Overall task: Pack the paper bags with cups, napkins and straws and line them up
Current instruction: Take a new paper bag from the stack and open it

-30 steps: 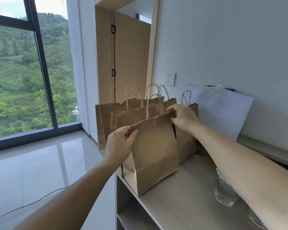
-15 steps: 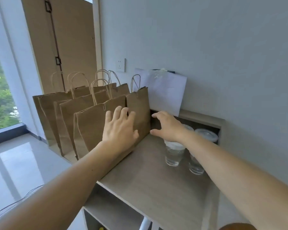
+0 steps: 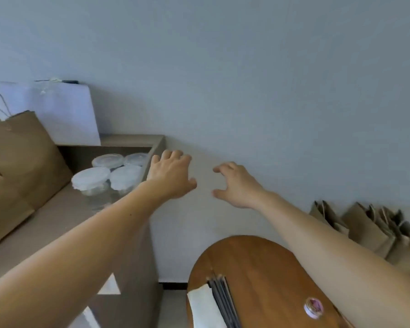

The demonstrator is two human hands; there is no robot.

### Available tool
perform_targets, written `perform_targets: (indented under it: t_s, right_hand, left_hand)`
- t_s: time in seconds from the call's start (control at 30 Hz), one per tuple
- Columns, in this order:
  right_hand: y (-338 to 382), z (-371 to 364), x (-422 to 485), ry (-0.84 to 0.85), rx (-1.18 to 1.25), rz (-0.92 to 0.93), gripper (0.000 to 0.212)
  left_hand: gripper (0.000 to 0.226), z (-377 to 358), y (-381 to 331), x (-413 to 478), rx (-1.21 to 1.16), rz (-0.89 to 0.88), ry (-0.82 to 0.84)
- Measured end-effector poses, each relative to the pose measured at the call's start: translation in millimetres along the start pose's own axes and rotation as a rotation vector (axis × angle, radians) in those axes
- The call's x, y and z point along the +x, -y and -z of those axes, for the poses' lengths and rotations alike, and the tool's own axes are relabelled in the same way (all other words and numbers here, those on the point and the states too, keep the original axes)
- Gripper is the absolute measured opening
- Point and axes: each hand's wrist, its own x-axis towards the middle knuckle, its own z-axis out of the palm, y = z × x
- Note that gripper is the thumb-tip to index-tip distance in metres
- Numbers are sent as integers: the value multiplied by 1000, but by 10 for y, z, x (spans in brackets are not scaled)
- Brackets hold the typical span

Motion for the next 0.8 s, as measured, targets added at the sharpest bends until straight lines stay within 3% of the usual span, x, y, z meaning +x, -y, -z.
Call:
perform_targets:
  t_s: [0.37,0.7,0.8]
  right_hand:
    - [-1922,-154,-1311,4,58,-395,66]
    - [-3186,5,-2294,-67,-10,-806,43]
    - [-3680,69,-2711,-82,-18,-959,52]
  left_hand:
    - [69,-1019,-2071,289,-69,-324,293]
    - [59,-1551,-3713,733,-230,-609,374]
    - [55,-1662,-4296,743,-278,-684,367]
